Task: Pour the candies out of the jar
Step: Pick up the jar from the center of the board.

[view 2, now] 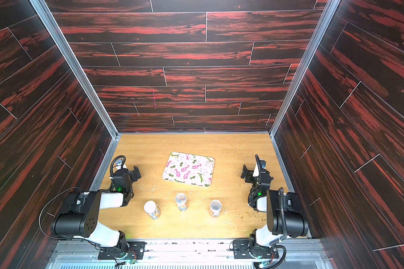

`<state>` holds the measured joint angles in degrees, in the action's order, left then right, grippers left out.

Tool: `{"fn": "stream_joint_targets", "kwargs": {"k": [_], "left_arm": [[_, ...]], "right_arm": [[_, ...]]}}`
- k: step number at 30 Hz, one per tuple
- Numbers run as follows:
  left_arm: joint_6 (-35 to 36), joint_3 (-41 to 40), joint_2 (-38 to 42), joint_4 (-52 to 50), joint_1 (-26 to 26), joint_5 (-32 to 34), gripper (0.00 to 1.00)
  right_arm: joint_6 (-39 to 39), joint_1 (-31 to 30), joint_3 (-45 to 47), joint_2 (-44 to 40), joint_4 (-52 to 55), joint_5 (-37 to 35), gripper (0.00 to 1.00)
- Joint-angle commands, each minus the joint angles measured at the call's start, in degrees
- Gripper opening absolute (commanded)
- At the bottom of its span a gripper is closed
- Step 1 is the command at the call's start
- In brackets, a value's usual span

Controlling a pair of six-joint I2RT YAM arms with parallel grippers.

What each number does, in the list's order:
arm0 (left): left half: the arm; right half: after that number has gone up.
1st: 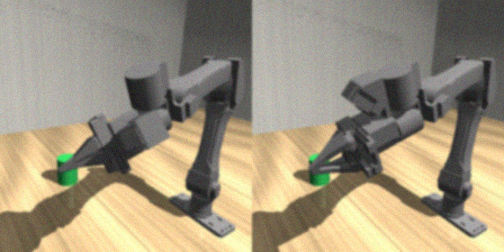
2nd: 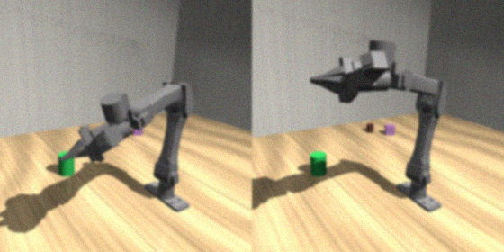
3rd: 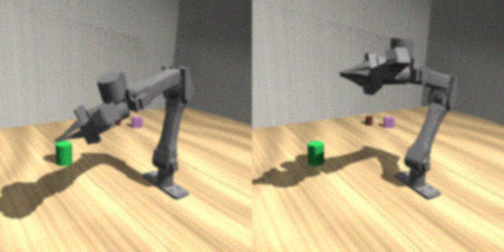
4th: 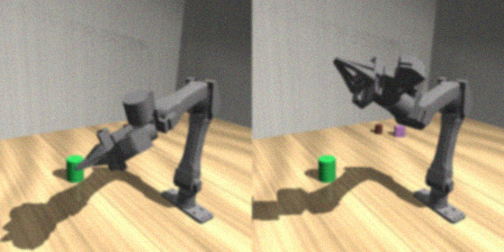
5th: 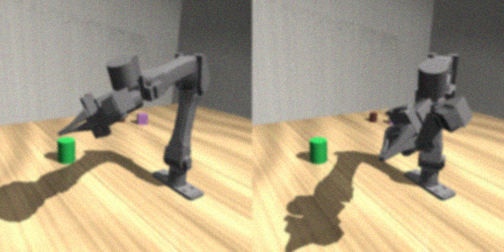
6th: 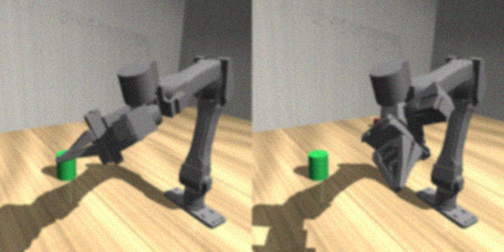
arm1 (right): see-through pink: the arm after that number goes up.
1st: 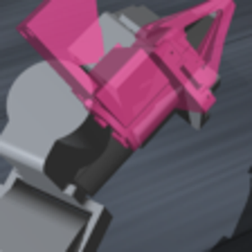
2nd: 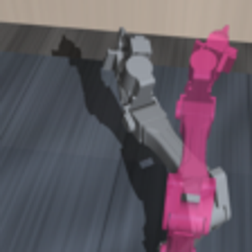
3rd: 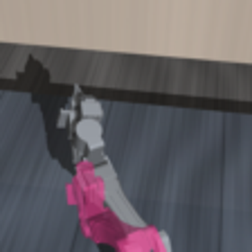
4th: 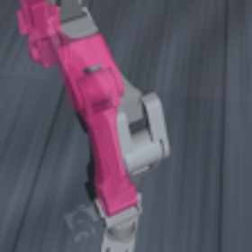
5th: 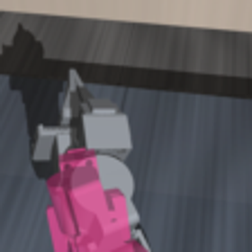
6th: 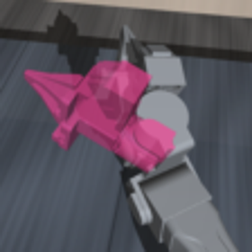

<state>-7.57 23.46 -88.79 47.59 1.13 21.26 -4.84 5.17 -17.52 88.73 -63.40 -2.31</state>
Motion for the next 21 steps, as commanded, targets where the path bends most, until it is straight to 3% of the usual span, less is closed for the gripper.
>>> {"fn": "stream_joint_targets", "kwargs": {"k": [1, 9, 10, 13, 14, 18, 21], "left_arm": [[-0.82, 0.35, 0.55, -0.13, 0.1, 0.42, 1.0], [-1.3, -0.26, 1.17, 2.04, 0.11, 1.92, 1.0], [-0.49, 0.75, 2.48, 1.91, 0.1, 5.37, 1.0], [-5.11, 14.87, 13.09, -35.25, 0.1, 2.34, 1.0], [-4.67, 18.37, 14.8, -40.37, 0.11, 0.14, 1.0], [-7.88, 25.09, 23.8, -52.44, -0.44, -5.34, 1.0], [-11.14, 26.36, 29.93, -57.44, -1.02, -11.4, 1.0]], "right_arm": [[0.45, 0.16, -0.97, 1.18, -0.65, 0.46, 0.99], [0.53, -0.31, 0.0, -0.52, -1.56, -1.32, 0.99], [0.72, -1.19, -0.48, -4.22, 2.85, -3.9, 0.99], [-3.37, -2.86, -10.57, -17.67, 36.0, -6.22, 0.99], [-4.53, -3.8, -13.58, -20.15, 42.79, -6.24, 0.99], [-9.26, -11.19, -25.31, -26.79, 69.63, -7.14, 0.98], [-13.0, -18.72, -30.8, -28.93, 82.8, -9.72, 0.98]]}}
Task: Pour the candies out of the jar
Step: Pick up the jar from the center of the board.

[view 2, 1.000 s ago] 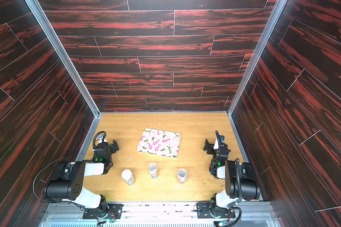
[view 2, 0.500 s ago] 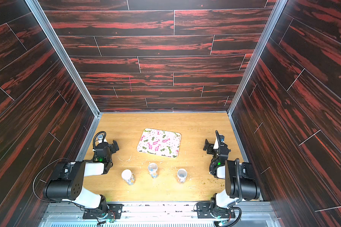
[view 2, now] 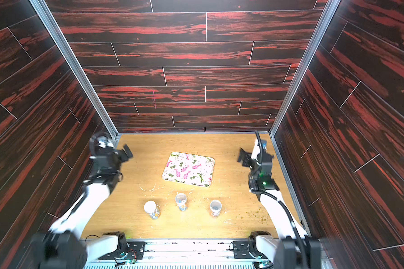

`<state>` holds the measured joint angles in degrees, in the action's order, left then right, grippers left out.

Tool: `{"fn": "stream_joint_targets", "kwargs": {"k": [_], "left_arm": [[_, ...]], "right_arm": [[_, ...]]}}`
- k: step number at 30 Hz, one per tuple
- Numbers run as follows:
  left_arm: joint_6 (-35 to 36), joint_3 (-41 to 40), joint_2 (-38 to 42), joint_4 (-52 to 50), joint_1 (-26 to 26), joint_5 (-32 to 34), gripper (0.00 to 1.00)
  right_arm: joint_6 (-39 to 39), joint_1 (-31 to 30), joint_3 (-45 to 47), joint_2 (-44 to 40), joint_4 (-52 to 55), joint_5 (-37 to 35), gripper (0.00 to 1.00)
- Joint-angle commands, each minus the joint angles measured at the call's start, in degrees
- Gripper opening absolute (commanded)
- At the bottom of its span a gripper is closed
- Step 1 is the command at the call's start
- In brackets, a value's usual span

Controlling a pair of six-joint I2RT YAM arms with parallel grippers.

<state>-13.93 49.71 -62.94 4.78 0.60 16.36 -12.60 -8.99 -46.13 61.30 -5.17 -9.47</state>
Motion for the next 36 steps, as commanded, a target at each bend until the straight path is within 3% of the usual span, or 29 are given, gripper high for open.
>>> {"fn": "stream_joint_targets", "kwargs": {"k": [1, 6, 11, 19, 25, 36], "left_arm": [[-5.44, 0.12, 5.74, -15.44, -1.0, -8.32, 1.0], [-9.49, -1.04, 10.96, -19.14, -8.79, -10.12, 1.0], [-12.88, -2.66, 13.08, -24.09, -15.42, -11.19, 1.0], [-11.15, -6.53, 15.56, -26.66, -19.58, -11.87, 1.0], [-11.81, -8.9, 15.87, -24.45, -19.89, -12.75, 1.0], [-12.14, -9.59, 16.19, -23.72, -19.99, -13.75, 1.0]], "right_arm": [[-6.8, -6.54, -2.92, -2.35, 27.54, -3.29, 0.97], [-16.34, -15.76, -3.35, -6.33, 36.79, -2.9, 0.92], [-24.87, -28.86, -3.05, -6.74, 43.78, -10.54, 0.89], [-35.19, -45.34, -5.2, 1.28, 50.36, -15.57, 0.87], [-36.03, -46.86, -6.08, 6.28, 50.01, -13.11, 0.84], [-38.69, -50.47, -9.29, 6.73, 61.81, -12.78, 0.83]]}}
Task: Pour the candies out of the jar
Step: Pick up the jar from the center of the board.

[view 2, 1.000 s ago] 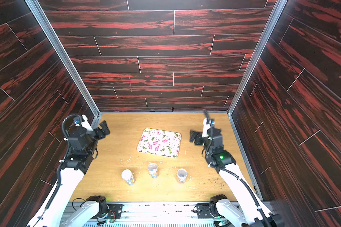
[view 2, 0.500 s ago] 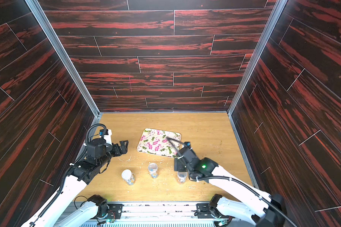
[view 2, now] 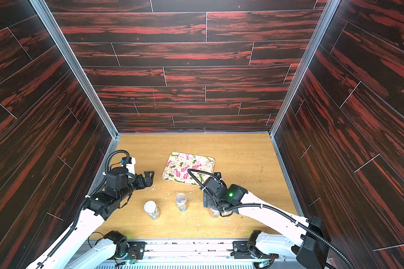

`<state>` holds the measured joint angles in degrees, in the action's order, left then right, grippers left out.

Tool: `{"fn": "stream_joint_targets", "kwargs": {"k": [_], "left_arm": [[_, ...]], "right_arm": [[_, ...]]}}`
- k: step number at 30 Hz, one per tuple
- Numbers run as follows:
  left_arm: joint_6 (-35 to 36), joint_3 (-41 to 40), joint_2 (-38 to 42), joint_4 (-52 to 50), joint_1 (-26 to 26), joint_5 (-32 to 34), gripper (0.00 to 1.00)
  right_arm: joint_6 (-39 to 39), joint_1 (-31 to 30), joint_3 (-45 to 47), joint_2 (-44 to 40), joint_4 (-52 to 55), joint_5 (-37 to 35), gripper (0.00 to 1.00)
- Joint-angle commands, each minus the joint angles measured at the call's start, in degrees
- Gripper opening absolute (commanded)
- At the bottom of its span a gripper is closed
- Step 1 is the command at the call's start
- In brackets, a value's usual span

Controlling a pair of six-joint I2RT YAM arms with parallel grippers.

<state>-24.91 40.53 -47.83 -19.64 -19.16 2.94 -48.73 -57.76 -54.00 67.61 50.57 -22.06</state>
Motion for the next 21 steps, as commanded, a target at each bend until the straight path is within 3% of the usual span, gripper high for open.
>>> {"fn": "stream_joint_targets", "kwargs": {"k": [1, 6, 21], "left_arm": [[-1.44, -0.37, 1.08, 0.65, -0.16, -0.46, 1.0], [-2.15, -0.73, 0.99, 0.72, -0.25, -1.07, 1.0], [-3.48, -1.25, 0.7, 0.74, -0.26, -2.93, 1.0]], "right_arm": [[-3.06, -2.53, -1.47, 0.58, 7.13, -0.18, 0.83], [-5.07, -4.02, 0.39, -0.22, 9.58, -0.27, 0.82], [-2.45, -4.01, 0.48, 3.14, 3.44, -1.2, 0.76]]}}
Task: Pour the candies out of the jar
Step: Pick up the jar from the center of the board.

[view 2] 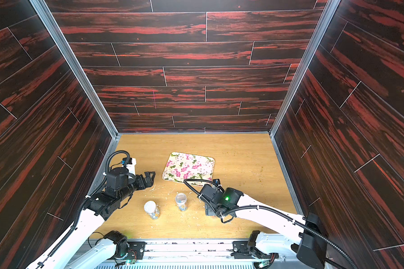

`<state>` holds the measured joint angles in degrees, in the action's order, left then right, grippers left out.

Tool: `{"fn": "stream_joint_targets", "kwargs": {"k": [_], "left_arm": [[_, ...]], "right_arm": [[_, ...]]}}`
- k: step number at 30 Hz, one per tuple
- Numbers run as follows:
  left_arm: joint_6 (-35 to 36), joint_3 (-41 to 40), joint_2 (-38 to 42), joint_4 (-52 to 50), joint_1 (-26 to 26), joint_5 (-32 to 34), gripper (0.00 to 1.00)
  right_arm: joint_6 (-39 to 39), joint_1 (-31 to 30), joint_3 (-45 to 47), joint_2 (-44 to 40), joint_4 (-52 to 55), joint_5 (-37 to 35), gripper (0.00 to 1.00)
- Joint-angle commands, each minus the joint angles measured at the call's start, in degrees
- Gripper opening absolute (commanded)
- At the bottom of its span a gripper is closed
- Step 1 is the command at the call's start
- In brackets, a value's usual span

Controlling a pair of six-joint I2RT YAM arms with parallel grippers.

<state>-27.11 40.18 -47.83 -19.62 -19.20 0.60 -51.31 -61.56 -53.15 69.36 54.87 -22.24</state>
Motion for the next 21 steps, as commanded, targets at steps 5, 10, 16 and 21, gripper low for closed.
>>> {"fn": "stream_joint_targets", "kwargs": {"k": [5, 10, 16, 21], "left_arm": [[-1.61, -1.25, 0.47, 2.04, -0.24, -0.69, 1.0], [-1.62, -0.74, -0.75, 2.39, -0.22, -1.38, 1.0], [-1.43, -0.97, -0.77, 2.71, -0.27, -1.82, 1.0], [0.02, -0.97, -0.42, 4.08, -0.31, -3.59, 1.0]], "right_arm": [[0.0, -0.06, -0.38, 3.05, -1.61, -1.3, 0.71], [0.41, 0.9, 0.06, 3.32, -2.14, -1.34, 0.63], [0.59, 1.07, 0.7, 3.41, -2.09, -1.01, 0.5], [3.56, 2.46, -2.67, 2.3, -2.27, -0.38, 0.45]]}}
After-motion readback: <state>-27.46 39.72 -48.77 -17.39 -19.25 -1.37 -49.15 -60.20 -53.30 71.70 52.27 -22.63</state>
